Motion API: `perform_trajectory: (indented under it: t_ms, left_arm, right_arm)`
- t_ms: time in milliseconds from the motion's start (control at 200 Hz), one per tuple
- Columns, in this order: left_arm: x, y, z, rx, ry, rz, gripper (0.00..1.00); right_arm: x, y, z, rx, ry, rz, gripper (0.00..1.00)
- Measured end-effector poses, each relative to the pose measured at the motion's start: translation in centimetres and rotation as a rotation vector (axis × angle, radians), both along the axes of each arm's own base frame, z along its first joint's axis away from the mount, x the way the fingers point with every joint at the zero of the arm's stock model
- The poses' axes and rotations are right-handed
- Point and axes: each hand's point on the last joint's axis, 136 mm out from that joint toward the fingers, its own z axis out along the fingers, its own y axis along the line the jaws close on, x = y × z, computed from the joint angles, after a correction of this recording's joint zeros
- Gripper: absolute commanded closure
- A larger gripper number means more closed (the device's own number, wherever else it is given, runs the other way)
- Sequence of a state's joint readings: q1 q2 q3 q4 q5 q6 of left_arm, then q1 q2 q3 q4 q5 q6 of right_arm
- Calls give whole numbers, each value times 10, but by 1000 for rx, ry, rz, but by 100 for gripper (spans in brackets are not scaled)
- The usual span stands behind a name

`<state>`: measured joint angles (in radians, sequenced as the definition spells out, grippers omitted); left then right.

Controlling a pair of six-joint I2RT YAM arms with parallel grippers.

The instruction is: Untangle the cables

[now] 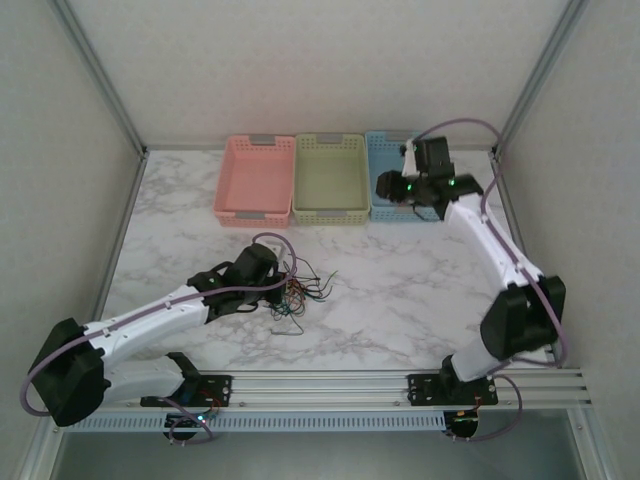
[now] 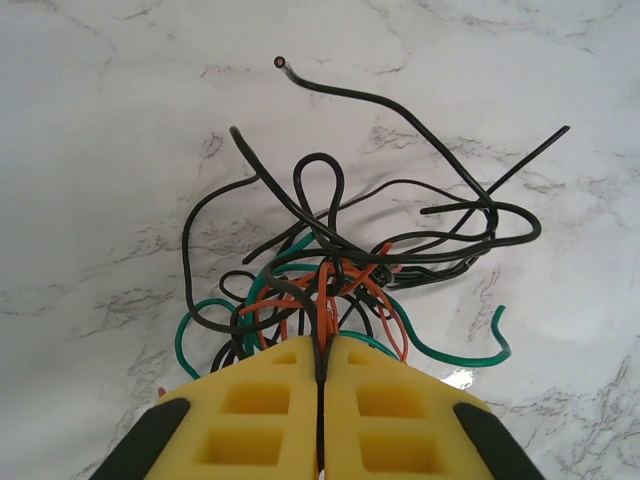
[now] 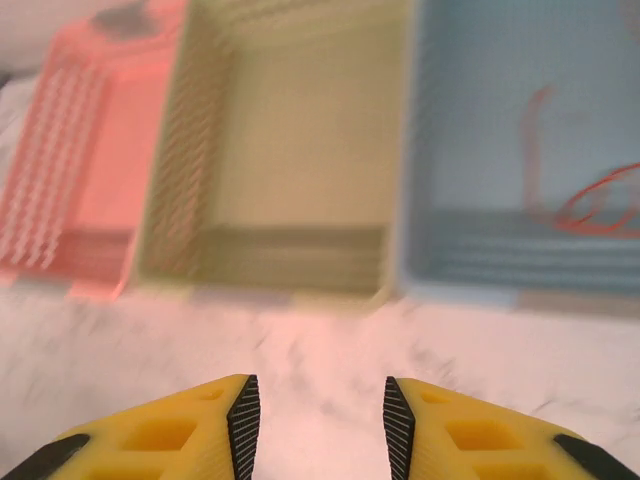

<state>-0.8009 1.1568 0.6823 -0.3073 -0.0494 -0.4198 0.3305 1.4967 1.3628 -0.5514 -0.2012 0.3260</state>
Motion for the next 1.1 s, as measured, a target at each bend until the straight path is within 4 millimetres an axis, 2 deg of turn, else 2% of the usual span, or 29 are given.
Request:
perform_trajectory:
  t_ms: [105,325,431,531,801,1001,1101]
  left_arm:
    - [0,0,0,-1,-1,0,93]
    - [-6,3,-7,-10,12,-7,92]
    - [-11,5,-10,-25,14,-12,92]
    - [-14,8,-7,-40,4,-8,90]
    - [-16,9,0,-80,2,3,85]
    - [-17,10,4,-93,-1,11,84]
    - [-16,11,4,-93,-1,17,84]
  right_arm:
    - [-44,23,-19,46,9,108,61]
    - [-123,72,-83,76,135,341,65]
    - [-147,92,-95,95,171,421,64]
    - [-151,110,-97,116,171,469,59]
    - [-136,150,-113,129,211,513,54]
    - [-128,174,-124,126,220,544,54]
    - [-132,183,-134,122,243,567,56]
